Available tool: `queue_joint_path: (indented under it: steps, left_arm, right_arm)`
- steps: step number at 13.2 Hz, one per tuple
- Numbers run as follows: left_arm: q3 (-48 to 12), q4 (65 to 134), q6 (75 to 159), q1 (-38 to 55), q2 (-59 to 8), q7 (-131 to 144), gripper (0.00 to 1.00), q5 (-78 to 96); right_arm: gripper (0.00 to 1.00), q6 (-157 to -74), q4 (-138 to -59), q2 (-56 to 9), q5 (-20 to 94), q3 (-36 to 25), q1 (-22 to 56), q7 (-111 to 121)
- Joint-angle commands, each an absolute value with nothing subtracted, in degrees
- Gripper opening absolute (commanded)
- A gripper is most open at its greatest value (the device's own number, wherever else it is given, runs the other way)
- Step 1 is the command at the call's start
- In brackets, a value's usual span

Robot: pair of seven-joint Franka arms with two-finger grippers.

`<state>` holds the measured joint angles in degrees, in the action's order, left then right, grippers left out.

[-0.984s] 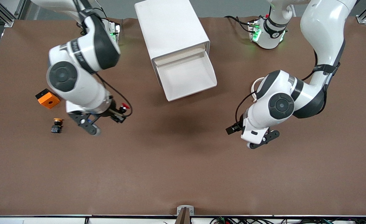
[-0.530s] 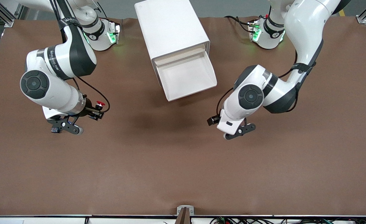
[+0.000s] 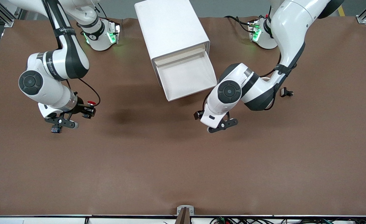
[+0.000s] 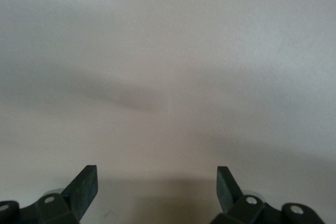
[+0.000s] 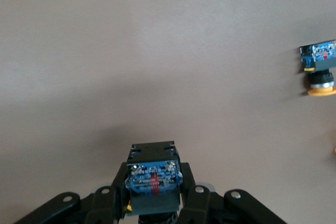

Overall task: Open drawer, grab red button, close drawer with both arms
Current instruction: 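Push the drawer shut with the left gripper while the right gripper carries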

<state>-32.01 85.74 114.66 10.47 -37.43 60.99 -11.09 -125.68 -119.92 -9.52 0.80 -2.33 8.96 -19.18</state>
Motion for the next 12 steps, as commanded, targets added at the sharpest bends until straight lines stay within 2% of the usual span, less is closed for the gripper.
queue_joint_path:
  steps: [1,7,12]
  left_arm:
    - [-31.9,87.01,116.1,12.38,-37.18,63.19,1.0,-12.22]
    - [-31.82,88.77,116.1,15.64,-37.27,65.38,1.0,-12.22]
    - [-31.99,89.65,116.1,17.67,-37.18,67.67,1.0,-12.22]
  right_arm:
    - [0.0,-132.78,-125.85,-7.29,-0.44,-1.23,5.46,-14.17]
    - [0.0,-145.7,-127.35,-15.46,-1.67,-1.23,-0.43,-1.94]
    - [0.0,-149.06,-126.57,-22.05,-1.23,-1.14,-4.74,-3.34]
